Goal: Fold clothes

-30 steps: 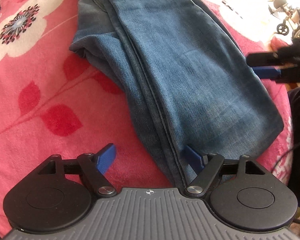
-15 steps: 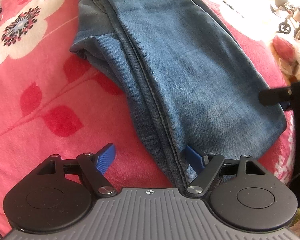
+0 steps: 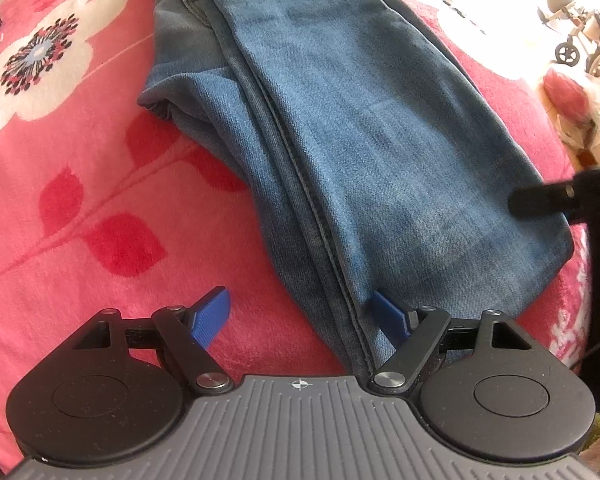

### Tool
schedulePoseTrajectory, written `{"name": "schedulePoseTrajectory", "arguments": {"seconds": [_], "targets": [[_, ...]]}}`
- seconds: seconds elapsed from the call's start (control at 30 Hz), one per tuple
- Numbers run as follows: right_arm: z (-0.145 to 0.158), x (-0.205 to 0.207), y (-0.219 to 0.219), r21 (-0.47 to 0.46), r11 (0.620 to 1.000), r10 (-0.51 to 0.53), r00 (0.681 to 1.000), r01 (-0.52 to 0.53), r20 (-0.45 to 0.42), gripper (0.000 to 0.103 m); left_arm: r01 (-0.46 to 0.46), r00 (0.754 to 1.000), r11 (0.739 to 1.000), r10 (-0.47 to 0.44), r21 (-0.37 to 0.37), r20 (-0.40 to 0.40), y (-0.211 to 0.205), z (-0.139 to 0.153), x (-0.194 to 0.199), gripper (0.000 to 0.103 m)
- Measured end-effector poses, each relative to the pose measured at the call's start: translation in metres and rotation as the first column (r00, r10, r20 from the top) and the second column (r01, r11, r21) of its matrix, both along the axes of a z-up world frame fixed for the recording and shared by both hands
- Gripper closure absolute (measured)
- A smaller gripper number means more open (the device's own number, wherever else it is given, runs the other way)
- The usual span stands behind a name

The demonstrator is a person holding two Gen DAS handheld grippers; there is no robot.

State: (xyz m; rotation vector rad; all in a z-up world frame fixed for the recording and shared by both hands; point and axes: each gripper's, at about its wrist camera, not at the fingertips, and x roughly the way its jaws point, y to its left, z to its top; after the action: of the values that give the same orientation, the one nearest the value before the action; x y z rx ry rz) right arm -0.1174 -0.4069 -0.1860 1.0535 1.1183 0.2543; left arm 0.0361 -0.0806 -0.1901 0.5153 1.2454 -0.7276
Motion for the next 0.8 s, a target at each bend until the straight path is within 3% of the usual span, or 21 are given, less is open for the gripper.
{"name": "schedulePoseTrajectory", "arguments": {"seconds": [0.43,0.8], "targets": [[0.005,-0.014,0.0,0.016,0.999,0.034,0.998,-0.034,-0.046,0.057,0.021,0.999,1.0,-0.021,0.008,0.025,0.014,0.0,0.001,0.023],[0.003,-0.002,0.007,0.007,0.996,0.087,0.995,-0.086,-0.047,0.055,0.02,0.999,1.0,-0.02,0.006,0.026,0.031,-0.001,0.007,0.023]]}}
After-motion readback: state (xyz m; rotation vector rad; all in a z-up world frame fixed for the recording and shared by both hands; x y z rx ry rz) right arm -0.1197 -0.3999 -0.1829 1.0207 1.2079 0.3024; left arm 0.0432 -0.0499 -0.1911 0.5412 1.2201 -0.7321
